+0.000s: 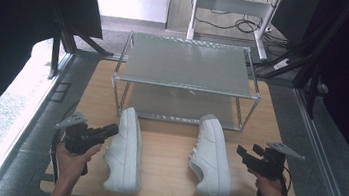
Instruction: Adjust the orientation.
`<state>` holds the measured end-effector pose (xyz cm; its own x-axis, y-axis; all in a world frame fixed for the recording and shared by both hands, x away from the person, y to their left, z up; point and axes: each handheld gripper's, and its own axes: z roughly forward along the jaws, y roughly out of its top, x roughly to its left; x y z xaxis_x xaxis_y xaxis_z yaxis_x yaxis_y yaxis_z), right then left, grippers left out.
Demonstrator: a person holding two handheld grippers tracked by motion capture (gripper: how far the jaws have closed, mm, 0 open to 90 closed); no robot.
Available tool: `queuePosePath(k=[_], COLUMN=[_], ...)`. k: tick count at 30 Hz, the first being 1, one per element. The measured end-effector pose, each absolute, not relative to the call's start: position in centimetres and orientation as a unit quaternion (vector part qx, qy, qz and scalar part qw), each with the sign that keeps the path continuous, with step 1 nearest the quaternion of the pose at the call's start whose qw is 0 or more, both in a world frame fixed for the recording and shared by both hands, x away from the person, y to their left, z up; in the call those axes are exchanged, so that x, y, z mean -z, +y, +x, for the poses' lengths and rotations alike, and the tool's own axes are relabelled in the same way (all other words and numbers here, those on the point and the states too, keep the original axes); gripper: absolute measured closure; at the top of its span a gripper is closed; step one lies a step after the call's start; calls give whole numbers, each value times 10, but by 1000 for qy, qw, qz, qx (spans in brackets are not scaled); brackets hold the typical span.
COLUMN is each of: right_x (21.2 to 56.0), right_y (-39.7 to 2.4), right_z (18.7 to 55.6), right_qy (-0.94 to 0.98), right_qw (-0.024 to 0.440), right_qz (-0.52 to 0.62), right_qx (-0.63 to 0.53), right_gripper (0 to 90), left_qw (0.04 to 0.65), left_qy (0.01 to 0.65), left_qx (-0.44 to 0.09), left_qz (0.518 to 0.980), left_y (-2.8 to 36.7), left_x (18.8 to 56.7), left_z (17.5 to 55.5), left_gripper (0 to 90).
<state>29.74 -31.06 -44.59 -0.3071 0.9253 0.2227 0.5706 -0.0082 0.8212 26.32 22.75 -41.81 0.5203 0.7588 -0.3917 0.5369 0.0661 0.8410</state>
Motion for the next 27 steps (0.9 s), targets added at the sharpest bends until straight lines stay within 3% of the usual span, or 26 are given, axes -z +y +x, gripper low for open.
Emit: queuePosePath(k=[14, 27], right_x=[453, 462], right_y=[-311, -310], right_z=[300, 303], right_qy=[680, 687], right_qw=[195, 188], right_qz=[560, 565], right_qx=[-432, -417], right_gripper=[315, 315], left_qw=[521, 480], left_qy=[519, 552], left_qx=[-131, -81], left_qz=[665, 677], left_y=[255, 258], left_x=[430, 464], left_z=[265, 270], left_gripper=[899, 900])
